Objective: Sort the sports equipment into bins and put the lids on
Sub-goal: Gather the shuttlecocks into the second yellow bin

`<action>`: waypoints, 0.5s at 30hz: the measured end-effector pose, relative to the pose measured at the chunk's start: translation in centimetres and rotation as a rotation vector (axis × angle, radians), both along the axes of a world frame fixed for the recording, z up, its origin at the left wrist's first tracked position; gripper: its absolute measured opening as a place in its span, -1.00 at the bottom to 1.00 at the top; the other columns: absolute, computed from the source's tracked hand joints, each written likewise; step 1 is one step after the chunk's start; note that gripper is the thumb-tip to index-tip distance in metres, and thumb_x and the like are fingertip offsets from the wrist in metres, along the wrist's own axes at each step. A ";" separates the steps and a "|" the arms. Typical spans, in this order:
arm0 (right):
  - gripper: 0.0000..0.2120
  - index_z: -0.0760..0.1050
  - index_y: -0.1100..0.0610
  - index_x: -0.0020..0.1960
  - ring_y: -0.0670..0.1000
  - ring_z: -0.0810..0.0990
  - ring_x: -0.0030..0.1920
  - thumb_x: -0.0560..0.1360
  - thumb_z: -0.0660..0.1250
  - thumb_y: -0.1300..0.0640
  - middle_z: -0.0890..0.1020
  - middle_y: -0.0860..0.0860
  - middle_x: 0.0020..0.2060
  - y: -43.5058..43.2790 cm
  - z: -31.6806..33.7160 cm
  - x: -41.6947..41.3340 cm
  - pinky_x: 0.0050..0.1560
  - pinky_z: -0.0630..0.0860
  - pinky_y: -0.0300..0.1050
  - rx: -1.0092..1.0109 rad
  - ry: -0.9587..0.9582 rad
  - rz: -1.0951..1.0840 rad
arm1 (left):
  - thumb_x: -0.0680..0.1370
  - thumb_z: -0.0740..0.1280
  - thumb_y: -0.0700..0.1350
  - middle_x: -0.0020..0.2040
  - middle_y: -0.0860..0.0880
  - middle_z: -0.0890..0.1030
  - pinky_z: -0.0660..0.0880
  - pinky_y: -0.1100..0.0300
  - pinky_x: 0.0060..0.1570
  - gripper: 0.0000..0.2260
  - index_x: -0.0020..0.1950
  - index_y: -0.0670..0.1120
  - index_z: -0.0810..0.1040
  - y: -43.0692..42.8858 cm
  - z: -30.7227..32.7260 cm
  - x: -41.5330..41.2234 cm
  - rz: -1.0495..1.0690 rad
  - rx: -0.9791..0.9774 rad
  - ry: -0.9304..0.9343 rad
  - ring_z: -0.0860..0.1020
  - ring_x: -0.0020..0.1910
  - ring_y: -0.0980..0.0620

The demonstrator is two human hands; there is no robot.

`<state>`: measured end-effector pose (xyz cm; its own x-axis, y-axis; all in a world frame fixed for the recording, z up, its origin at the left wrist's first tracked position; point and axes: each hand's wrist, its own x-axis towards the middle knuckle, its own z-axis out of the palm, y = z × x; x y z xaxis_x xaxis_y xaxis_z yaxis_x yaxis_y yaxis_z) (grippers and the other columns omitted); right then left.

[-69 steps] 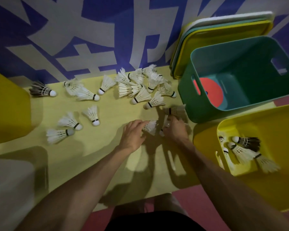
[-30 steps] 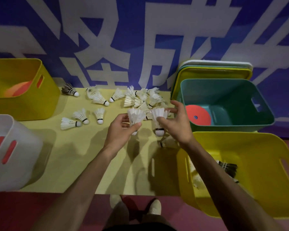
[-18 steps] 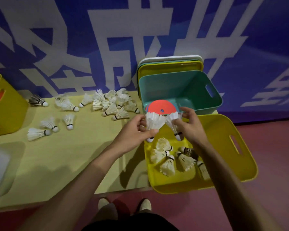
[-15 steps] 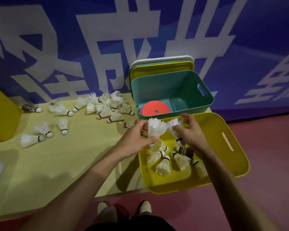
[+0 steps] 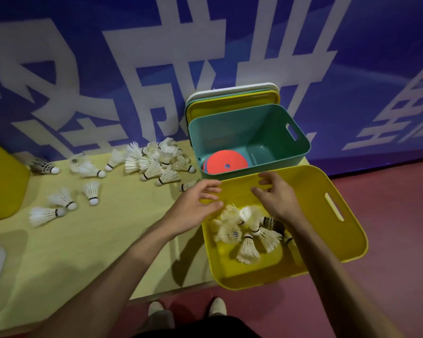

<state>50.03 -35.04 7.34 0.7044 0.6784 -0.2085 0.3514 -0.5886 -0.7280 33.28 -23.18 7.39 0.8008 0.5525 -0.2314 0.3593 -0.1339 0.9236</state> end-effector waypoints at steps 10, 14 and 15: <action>-0.68 0.46 0.13 0.22 -0.05 0.61 -0.12 0.48 0.32 0.16 0.59 -0.06 -0.08 10.3 1.7 -7.4 0.06 0.54 -0.03 0.184 0.007 0.172 | 0.53 0.35 -0.22 0.08 0.00 0.60 0.48 0.32 0.01 -0.76 0.17 0.00 0.53 7.0 -0.6 -5.9 0.282 -0.019 -0.019 0.57 0.06 0.07; -0.59 0.41 0.14 0.29 0.07 0.62 0.00 0.47 0.35 0.11 0.61 0.02 0.03 14.2 -0.2 -11.3 0.12 0.52 0.02 0.085 0.062 0.230 | 0.51 0.34 -0.24 0.03 0.02 0.62 0.47 0.27 -0.01 -0.79 0.07 0.03 0.55 10.1 -2.3 -8.8 0.383 -0.033 0.015 0.58 0.03 0.03; -0.55 0.38 0.16 0.31 0.09 0.60 0.07 0.46 0.35 0.10 0.59 0.05 0.08 14.9 -1.1 -12.0 0.16 0.49 -0.01 0.033 0.081 0.246 | 0.51 0.34 -0.25 0.03 0.02 0.62 0.47 0.25 -0.01 -0.79 0.05 0.05 0.56 10.8 -2.8 -9.4 0.397 -0.035 0.029 0.58 0.03 0.02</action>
